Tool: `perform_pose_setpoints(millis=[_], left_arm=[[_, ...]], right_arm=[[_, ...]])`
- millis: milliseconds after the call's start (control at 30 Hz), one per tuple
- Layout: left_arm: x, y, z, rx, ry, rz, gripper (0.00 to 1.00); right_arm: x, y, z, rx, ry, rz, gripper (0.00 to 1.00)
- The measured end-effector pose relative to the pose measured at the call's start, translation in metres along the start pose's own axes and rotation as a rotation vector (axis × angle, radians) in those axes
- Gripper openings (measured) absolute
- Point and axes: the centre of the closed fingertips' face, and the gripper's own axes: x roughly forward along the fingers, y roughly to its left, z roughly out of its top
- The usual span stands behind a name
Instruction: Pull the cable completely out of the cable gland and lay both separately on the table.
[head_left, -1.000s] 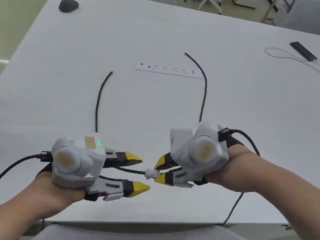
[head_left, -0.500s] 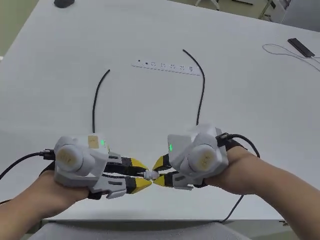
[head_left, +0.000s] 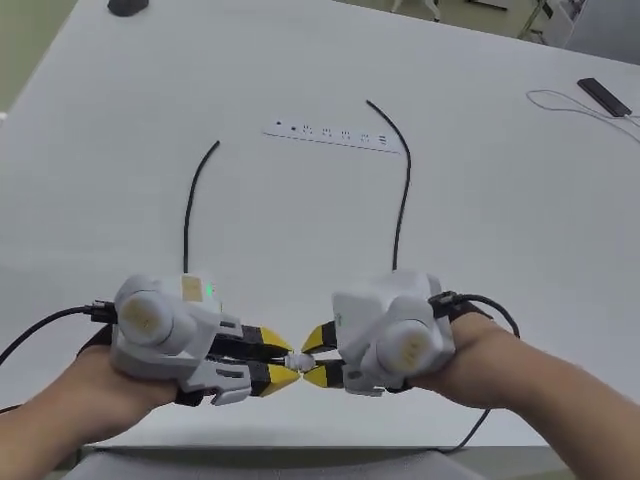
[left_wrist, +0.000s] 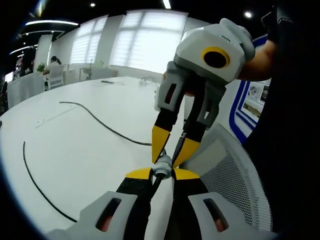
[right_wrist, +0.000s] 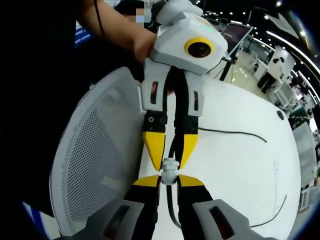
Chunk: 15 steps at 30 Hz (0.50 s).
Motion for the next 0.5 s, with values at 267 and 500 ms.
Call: perform_pose_setpoints(millis=[267, 500], left_arm=[[-0.004, 0.002, 0.008, 0.085, -0.012, 0.022, 0.15], [-0.007, 0.004, 0.019, 0.118, -0.043, 0.042, 0.15]], right_arm=[[-0.015, -0.006, 0.008, 0.274, -0.172, 0.087, 0.11], [-0.026, -0.014, 0.001, 0.528, -0.314, 0.210, 0.14]])
